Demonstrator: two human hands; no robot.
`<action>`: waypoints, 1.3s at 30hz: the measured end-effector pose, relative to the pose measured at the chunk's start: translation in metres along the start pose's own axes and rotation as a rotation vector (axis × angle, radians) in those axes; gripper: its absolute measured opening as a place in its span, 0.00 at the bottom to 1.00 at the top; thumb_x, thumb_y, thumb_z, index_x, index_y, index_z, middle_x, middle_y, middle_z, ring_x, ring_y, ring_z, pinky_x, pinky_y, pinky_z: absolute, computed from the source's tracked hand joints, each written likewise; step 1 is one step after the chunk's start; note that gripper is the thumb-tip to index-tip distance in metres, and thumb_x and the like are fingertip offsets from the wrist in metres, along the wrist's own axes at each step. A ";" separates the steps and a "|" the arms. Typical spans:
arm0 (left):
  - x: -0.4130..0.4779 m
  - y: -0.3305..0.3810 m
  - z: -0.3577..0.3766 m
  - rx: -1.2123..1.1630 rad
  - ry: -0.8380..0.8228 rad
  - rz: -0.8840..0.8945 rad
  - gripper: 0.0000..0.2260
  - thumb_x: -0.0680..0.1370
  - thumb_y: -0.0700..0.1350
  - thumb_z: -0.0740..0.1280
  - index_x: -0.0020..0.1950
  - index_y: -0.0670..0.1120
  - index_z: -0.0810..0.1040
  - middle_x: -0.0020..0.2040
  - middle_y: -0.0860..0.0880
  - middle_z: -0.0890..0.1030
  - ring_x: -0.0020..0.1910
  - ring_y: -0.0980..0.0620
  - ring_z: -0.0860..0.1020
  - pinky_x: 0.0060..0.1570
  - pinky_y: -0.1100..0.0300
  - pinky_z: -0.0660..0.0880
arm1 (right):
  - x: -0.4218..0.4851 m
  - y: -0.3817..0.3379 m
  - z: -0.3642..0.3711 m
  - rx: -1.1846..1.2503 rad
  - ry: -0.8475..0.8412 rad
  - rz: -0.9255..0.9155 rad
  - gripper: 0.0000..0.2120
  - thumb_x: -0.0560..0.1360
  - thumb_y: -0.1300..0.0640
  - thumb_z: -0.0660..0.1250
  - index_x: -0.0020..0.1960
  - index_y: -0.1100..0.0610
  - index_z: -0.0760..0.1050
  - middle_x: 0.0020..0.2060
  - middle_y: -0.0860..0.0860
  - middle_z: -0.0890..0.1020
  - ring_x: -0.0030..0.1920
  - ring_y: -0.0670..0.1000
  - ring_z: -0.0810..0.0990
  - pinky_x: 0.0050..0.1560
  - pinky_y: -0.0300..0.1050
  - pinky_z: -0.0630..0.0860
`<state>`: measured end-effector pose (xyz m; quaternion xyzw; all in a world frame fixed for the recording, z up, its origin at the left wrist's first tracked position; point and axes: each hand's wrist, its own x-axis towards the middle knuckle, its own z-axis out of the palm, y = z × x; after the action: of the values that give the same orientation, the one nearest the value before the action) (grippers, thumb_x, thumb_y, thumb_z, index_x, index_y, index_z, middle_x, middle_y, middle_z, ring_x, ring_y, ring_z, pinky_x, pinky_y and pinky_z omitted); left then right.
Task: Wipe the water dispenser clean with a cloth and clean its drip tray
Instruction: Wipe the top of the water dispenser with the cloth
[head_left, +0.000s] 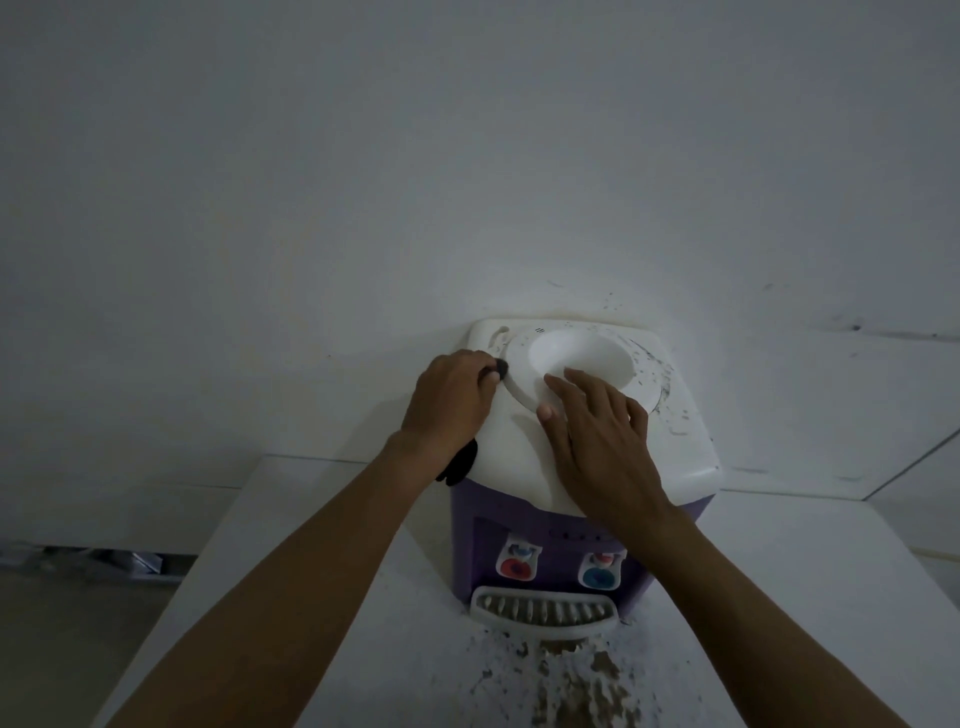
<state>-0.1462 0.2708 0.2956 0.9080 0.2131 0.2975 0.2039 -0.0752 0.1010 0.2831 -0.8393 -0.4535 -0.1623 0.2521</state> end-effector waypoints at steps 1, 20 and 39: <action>-0.003 -0.002 -0.002 -0.028 -0.021 0.021 0.11 0.81 0.43 0.62 0.60 0.45 0.81 0.57 0.46 0.82 0.55 0.46 0.77 0.52 0.61 0.70 | -0.001 0.000 -0.001 0.006 0.001 0.001 0.27 0.80 0.40 0.44 0.68 0.54 0.68 0.67 0.53 0.71 0.68 0.54 0.67 0.68 0.50 0.59; 0.033 -0.013 0.002 -0.060 -0.065 0.013 0.11 0.82 0.43 0.61 0.58 0.44 0.82 0.56 0.44 0.82 0.53 0.45 0.79 0.55 0.53 0.75 | 0.007 -0.006 0.001 -0.089 -0.041 -0.017 0.28 0.80 0.40 0.42 0.67 0.52 0.70 0.69 0.53 0.70 0.70 0.55 0.65 0.69 0.58 0.56; -0.016 -0.011 0.002 -0.126 0.096 0.167 0.10 0.80 0.41 0.66 0.59 0.45 0.82 0.54 0.47 0.83 0.55 0.49 0.78 0.56 0.63 0.70 | 0.021 -0.011 0.010 -0.004 0.040 0.053 0.31 0.79 0.38 0.39 0.68 0.52 0.70 0.69 0.53 0.70 0.71 0.54 0.63 0.70 0.57 0.56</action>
<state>-0.1596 0.2709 0.2816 0.8926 0.1270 0.3695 0.2248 -0.0724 0.1258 0.2888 -0.8481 -0.4255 -0.1734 0.2638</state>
